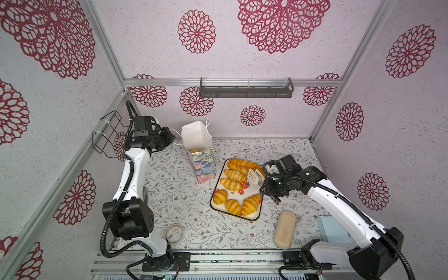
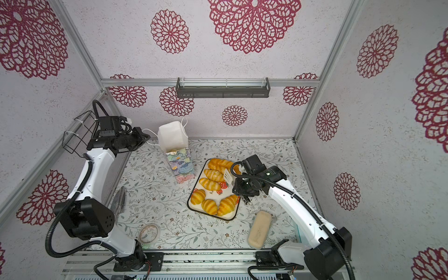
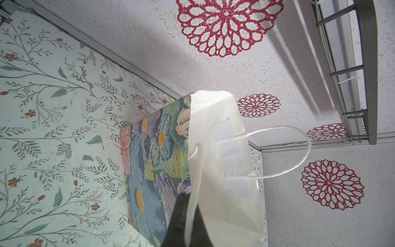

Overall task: Pack bread into a paper bag
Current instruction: Pick up the bread from the tray.

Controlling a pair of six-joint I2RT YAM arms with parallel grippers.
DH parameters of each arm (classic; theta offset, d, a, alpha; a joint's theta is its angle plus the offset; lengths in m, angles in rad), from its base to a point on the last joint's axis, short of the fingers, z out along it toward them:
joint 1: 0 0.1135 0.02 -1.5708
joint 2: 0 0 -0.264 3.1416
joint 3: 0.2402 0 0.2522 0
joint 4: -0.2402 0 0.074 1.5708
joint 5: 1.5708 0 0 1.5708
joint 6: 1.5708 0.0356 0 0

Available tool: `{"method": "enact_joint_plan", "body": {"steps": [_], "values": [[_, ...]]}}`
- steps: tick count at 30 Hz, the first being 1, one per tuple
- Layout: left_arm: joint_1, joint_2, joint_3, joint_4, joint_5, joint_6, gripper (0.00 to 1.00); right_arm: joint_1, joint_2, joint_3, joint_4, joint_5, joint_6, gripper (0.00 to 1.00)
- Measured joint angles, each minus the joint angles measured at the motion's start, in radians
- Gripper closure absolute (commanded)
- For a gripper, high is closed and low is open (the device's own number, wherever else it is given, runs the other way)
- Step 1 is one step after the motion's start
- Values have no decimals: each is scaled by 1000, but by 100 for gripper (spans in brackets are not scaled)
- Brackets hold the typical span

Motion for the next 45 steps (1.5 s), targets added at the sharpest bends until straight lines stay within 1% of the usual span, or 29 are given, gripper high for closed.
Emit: {"method": "enact_joint_plan", "body": {"steps": [7, 13, 17, 20, 25, 45], "values": [[0, 0, 0, 0, 0, 0, 100, 27, -68, -51, -73, 0, 19, 57], [0, 0, 0, 0, 1, 0, 100, 68, -85, -92, -122, 0, 35, 55], [0, 0, 0, 0, 1, 0, 100, 87, -93, -124, -135, -2, 50, 52], [-2, 0, 0, 0, 1, 0, 100, 93, -103, -140, -132, -4, 64, 49], [-2, 0, 0, 0, 1, 0, 100, 97, -126, -184, -124, -11, 82, 48], [-3, 0, 0, 0, 1, 2, 100, 116, -105, -252, -44, -51, 97, 45]]}}
